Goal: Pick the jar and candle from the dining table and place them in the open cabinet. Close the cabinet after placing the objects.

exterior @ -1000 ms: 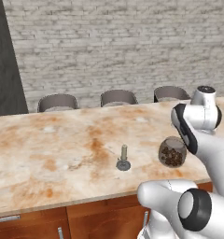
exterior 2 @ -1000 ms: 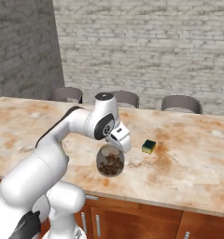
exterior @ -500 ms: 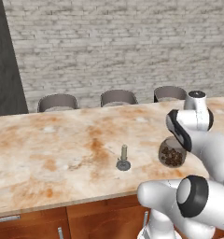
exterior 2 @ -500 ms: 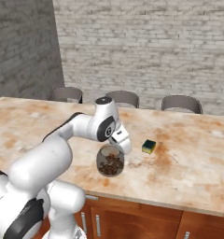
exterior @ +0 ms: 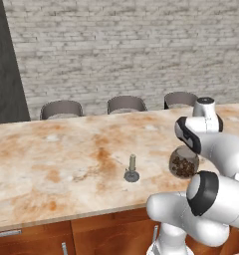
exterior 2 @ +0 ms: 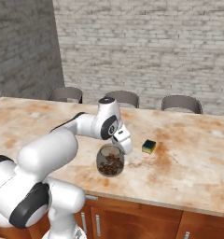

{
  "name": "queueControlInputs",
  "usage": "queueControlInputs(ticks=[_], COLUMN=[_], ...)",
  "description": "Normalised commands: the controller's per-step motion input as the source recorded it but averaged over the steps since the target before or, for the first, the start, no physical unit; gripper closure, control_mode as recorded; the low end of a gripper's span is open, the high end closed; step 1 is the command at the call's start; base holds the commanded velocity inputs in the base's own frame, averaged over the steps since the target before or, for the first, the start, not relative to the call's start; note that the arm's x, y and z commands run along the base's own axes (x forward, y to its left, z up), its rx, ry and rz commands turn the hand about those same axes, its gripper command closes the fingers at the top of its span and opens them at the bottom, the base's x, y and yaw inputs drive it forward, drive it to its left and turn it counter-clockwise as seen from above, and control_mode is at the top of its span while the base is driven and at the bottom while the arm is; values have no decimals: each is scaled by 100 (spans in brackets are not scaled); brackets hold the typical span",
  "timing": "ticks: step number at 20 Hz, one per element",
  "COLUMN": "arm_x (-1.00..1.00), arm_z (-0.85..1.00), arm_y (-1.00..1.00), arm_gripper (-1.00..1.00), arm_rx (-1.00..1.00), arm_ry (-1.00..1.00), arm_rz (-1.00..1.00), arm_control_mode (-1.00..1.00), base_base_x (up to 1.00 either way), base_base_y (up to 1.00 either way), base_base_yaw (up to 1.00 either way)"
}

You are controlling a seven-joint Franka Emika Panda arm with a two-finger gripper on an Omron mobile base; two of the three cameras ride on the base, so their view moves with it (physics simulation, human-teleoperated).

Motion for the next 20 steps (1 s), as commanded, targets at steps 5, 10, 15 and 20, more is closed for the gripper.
queueControlInputs(ticks=[5,10,15,20], arm_x=[12,10,3,0], arm_z=[-3,-5,-6,-6], arm_y=[0,0,8,13], arm_gripper=[-100,-100,-100,-100], arm_rx=[9,9,5,4], arm_ry=[1,5,6,5], arm_rz=[-2,-1,-2,-3], arm_control_mode=[-100,-100,-100,-100], base_base_x=[0,0,0,0], base_base_y=[0,0,0,0], base_base_yaw=[0,0,0,0])
